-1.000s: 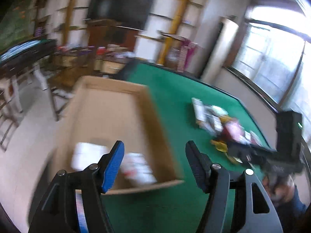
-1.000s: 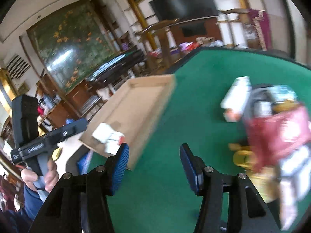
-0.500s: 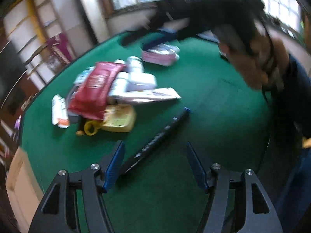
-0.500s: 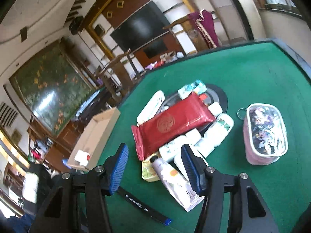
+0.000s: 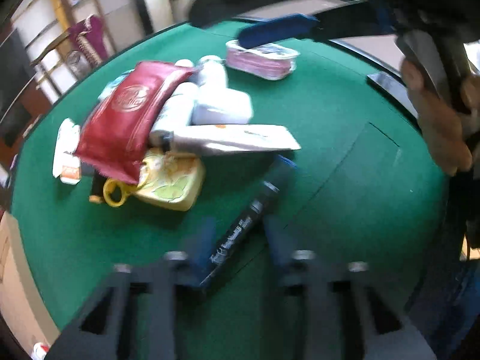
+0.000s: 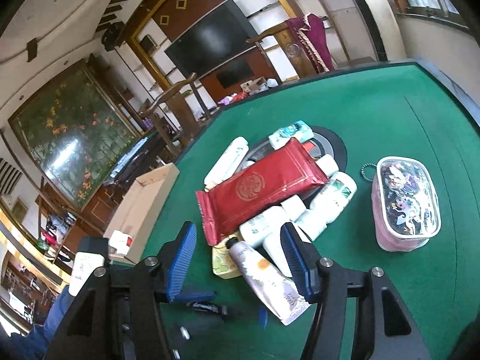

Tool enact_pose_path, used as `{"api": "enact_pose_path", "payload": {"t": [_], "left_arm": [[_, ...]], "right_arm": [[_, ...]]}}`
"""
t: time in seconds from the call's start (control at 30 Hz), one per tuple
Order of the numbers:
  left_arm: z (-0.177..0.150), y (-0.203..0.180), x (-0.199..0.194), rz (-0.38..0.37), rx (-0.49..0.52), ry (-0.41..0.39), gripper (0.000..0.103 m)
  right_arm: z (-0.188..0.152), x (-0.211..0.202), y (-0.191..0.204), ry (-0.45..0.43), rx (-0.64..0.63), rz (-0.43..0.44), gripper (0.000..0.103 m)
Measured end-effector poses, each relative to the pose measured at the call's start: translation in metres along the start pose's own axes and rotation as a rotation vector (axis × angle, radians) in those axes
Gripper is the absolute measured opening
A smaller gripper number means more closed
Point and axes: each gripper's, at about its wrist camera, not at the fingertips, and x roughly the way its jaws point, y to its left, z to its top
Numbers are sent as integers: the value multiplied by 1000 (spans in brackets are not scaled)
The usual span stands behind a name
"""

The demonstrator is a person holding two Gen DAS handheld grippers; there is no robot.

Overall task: Organize objects
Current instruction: 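Grasp the black marker with the left gripper while the right gripper grasps the cream tube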

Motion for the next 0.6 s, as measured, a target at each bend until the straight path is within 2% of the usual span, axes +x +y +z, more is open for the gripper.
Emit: {"api": "enact_pose_path", "payload": {"t": [0.07, 0.13, 0.2, 0.3, 0.37, 0.43, 0.53, 0.6], "left_arm": [[-4, 8, -1, 64, -37, 20, 15], [-13, 24, -5, 45, -127, 31, 17], [-22, 39, -9, 65, -215, 32, 17], [-36, 59, -16, 90, -323, 12, 18], [-45, 77, -18, 97, -425, -13, 19], [-49, 89, -20, 88, -485, -31, 19], [-48, 89, -18, 99, -475, -40, 20], [-42, 91, -13, 121, -450, -49, 20]], "right_arm": [[-1, 6, 1, 32, -12, -27, 63], [-4, 13, 4, 69, -36, -42, 63], [-8, 21, 12, 108, -90, -56, 63], [-18, 36, 24, 177, -180, -72, 63], [-24, 44, 29, 197, -221, -82, 61], [-27, 51, 32, 211, -277, -104, 61], [-29, 65, 35, 244, -332, -122, 59], [-31, 77, 36, 274, -371, -146, 51]]}}
